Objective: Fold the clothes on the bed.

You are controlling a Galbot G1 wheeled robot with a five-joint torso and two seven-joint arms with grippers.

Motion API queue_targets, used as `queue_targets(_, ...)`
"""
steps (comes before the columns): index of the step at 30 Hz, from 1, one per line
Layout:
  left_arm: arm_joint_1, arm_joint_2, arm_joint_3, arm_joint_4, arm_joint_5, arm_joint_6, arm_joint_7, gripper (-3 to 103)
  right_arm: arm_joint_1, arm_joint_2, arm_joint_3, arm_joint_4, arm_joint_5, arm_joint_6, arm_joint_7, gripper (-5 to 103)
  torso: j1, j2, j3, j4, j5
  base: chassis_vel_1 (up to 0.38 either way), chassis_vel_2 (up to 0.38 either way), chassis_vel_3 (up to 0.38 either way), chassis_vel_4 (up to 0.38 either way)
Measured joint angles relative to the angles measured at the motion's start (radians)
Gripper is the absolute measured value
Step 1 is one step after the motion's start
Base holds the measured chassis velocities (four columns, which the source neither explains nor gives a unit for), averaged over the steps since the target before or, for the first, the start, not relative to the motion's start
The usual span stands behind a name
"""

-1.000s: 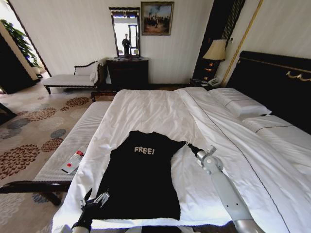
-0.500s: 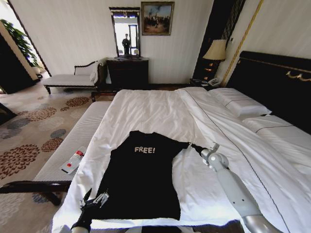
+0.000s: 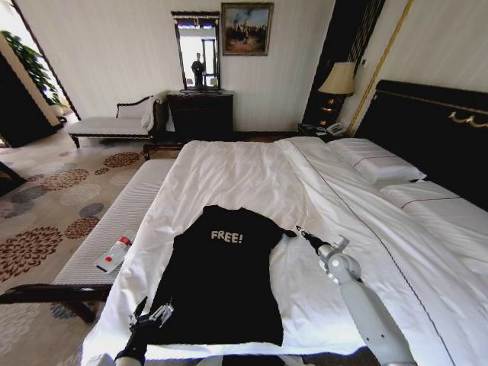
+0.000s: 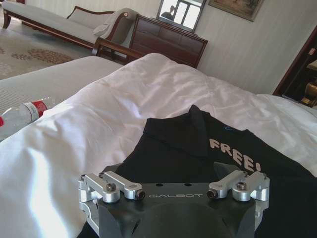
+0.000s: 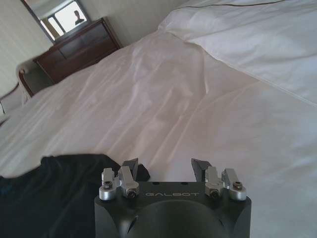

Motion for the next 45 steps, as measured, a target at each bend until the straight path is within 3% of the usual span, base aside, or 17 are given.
queue_targets(1, 0.0, 0.0, 0.0, 0.0, 0.0, 0.0, 0.0, 100, 0.0, 0.0, 0.0, 0.0, 0.0, 0.0, 0.0, 61, 0.0, 0.0, 0.0, 0.0, 0.0, 0.0, 0.0, 0.0, 0.0)
queue_targets(2, 0.0, 0.0, 0.001, 0.0, 0.0, 0.0, 0.0, 100, -0.02, 0.001, -0.001, 0.004, -0.062, 0.002, -0.011, 61, 0.0, 0.0, 0.0, 0.0, 0.0001, 0.0, 0.0, 0.0, 0.0)
queue_targets(5, 0.001, 0.0, 0.001, 0.001, 0.0, -0.002, 0.002, 100, -0.086, 0.013, -0.028, 0.022, -0.24, 0.016, -0.052, 78, 0.0, 0.0, 0.0, -0.0003, 0.0001, 0.0, 0.0, 0.0, 0.0)
queue_targets(7, 0.001, 0.0, 0.001, 0.001, 0.0, -0.002, 0.002, 100, -0.093, 0.017, -0.036, 0.022, -0.268, 0.023, -0.059, 78, 0.0, 0.0, 0.0, -0.0003, 0.0002, 0.0, 0.0, 0.0, 0.0)
queue_targets(11, 0.01, -0.002, 0.0, 0.001, 0.002, -0.005, 0.004, 100, -0.071, 0.04, -0.098, -0.003, -0.394, 0.071, -0.077, 97, 0.0, 0.0, 0.0, 0.0001, 0.0001, 0.0, 0.0, 0.0, 0.0)
queue_targets(27, 0.023, -0.006, -0.022, -0.006, -0.004, -0.009, 0.009, 100, 0.086, 0.024, -0.266, -0.132, -0.645, 0.175, -0.108, 100, 0.0, 0.0, 0.0, 0.0, 0.0001, 0.0, 0.0, 0.0, 0.0)
queue_targets(36, 0.029, -0.005, -0.038, -0.006, -0.015, -0.009, 0.011, 100, 0.168, 0.016, -0.317, -0.214, -0.691, 0.205, -0.109, 100, 0.0, 0.0, 0.0, 0.0001, 0.0002, 0.0, 0.0, 0.0, 0.0)
queue_targets(45, 0.023, -0.005, -0.032, 0.004, -0.016, -0.009, 0.012, 100, 0.165, -0.017, -0.32, -0.026, -0.577, 0.16, -0.062, 100, 0.0, 0.0, 0.0, 0.0001, -0.0001, 0.0, 0.0, 0.0, 0.0)
